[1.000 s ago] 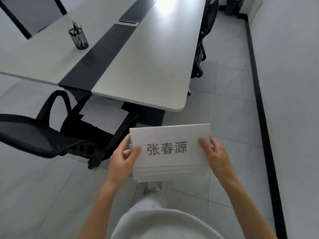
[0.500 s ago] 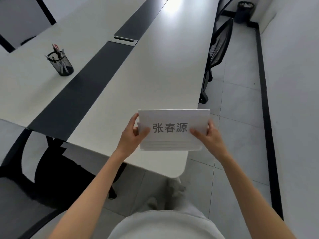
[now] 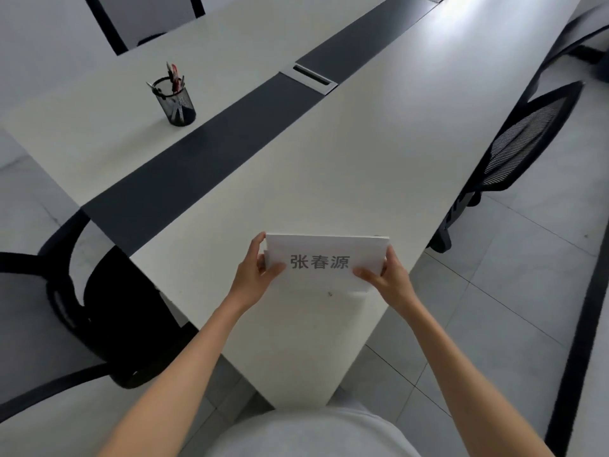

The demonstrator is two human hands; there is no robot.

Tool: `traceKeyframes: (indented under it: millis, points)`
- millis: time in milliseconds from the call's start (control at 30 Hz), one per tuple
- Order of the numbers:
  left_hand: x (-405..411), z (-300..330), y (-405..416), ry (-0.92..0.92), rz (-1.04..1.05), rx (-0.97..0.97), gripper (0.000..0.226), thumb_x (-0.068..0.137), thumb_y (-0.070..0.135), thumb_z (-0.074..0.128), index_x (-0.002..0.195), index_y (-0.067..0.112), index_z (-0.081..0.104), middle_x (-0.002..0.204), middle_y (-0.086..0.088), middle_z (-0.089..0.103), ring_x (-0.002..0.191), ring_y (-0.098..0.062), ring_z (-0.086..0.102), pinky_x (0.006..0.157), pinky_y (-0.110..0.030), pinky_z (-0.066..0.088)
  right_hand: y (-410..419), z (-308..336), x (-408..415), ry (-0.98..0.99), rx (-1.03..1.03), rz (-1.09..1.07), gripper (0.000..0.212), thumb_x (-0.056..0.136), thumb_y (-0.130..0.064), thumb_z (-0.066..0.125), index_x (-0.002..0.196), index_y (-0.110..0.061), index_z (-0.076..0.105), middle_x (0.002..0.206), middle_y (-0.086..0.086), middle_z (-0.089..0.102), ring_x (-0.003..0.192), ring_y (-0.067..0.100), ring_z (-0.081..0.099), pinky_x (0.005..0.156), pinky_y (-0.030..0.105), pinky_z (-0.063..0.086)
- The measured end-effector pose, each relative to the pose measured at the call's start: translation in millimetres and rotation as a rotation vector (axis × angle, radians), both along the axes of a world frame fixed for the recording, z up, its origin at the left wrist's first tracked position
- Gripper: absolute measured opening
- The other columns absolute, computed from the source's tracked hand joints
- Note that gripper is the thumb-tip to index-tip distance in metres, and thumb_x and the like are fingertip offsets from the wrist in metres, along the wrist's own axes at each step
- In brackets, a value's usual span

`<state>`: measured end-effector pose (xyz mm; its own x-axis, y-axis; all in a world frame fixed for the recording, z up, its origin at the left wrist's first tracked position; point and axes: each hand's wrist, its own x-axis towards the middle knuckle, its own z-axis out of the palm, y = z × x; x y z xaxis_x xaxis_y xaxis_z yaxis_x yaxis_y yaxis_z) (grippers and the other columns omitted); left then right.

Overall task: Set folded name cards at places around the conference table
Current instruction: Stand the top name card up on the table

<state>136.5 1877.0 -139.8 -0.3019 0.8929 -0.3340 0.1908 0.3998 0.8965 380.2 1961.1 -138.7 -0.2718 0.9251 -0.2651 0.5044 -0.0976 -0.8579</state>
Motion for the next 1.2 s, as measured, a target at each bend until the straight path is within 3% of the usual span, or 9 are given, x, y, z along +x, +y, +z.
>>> traceKeyframes:
  millis: [133,200,367,533,667,833,967,1100,1200]
  points:
    - [-3.3,-1.3,0.9,0.054,-0.020,-0.019,0.065,0.082,0.023,0.062,0.133,0.037,0.023,0.099,-0.017,0.066,0.095,-0.028,0.063,0.084,-0.038,0.050,1.9,-6.6,0.7,0.019,-0.030,0.002,0.071,0.073,-0.019,0.075,0.131,-0.023,0.035,0.100,0.000,0.062,0.093,0.024,0.062,0.080,0.040,0.053]
    - [-3.6,-1.0,-1.4,0.071,-0.041,-0.019,0.066,0.082,0.027,0.062,0.134,0.038,0.022,0.103,-0.011,0.066,0.096,-0.023,0.062,0.084,-0.032,0.049,4.6,-3.1,4.4,-0.025,-0.042,0.047,0.077,0.073,-0.022,0.075,0.136,-0.026,0.030,0.107,0.001,0.060,0.098,0.023,0.060,0.083,0.033,0.049]
    - [-7.1,0.5,-8.2,0.207,-0.016,0.044,0.053,0.088,0.034,0.051,0.136,0.035,0.030,0.127,-0.003,0.051,0.118,-0.013,0.047,0.096,-0.027,0.038,18.2,5.6,24.9,-0.164,0.087,0.144,0.092,0.068,-0.031,0.077,0.141,-0.038,0.021,0.141,0.005,0.040,0.130,0.021,0.036,0.108,0.044,0.034]
    - [8.3,18.5,-16.1,0.195,0.073,0.169,0.043,0.093,0.021,0.041,0.136,0.026,0.035,0.142,0.015,0.033,0.134,0.001,0.025,0.102,0.001,0.018,28.7,14.7,16.1,-0.076,0.105,0.233,0.058,0.073,-0.016,0.073,0.125,-0.024,0.050,0.131,-0.015,0.044,0.125,0.009,0.041,0.105,0.023,0.030]
    - [14.5,21.2,-18.7,-0.012,0.119,0.174,0.043,0.095,0.025,0.037,0.137,0.031,0.028,0.147,0.017,0.026,0.140,0.001,0.015,0.112,-0.013,0.015,30.8,24.5,14.1,-0.061,0.144,0.251,0.042,0.074,-0.011,0.072,0.111,-0.024,0.057,0.120,-0.023,0.052,0.118,0.004,0.049,0.086,-0.005,0.029]
    - [-7.4,41.3,-10.0,-0.112,0.154,0.265,0.045,0.091,0.031,0.036,0.135,0.030,0.030,0.143,0.018,0.033,0.130,0.014,0.027,0.103,-0.001,0.023,37.8,64.7,-4.6,-0.031,0.208,0.295,0.044,0.071,-0.017,0.074,0.099,-0.043,0.054,0.105,-0.017,0.063,0.102,0.011,0.060,0.089,0.015,0.045]
    - [-48.8,67.5,17.8,-0.120,0.158,0.369,0.042,0.089,0.034,0.036,0.131,0.039,0.031,0.141,0.018,0.038,0.132,0.005,0.033,0.109,-0.016,0.029,52.1,97.3,-48.0,0.085,0.240,0.219,0.046,0.061,-0.051,0.073,0.102,-0.033,0.059,0.094,-0.029,0.065,0.099,-0.001,0.060,0.095,0.011,0.042]
    - [-119.3,92.9,58.4,-0.102,0.113,0.429,0.032,0.087,0.028,0.036,0.109,0.047,0.051,0.108,0.018,0.060,0.103,0.003,0.055,0.091,-0.020,0.045,65.4,104.2,-124.0,0.066,0.357,0.134,0.045,0.070,-0.022,0.075,0.110,-0.011,0.060,0.107,0.006,0.068,0.104,0.026,0.062,0.098,0.040,0.048]
    - [-184.1,93.1,93.5,-0.087,0.092,0.429,0.031,0.085,0.027,0.036,0.110,0.035,0.054,0.103,0.002,0.059,0.099,-0.010,0.055,0.092,-0.029,0.047,71.3,93.2,-196.6,0.040,0.421,0.030,0.044,0.077,-0.019,0.070,0.117,-0.009,0.055,0.123,0.014,0.061,0.107,0.029,0.058,0.098,0.039,0.046]
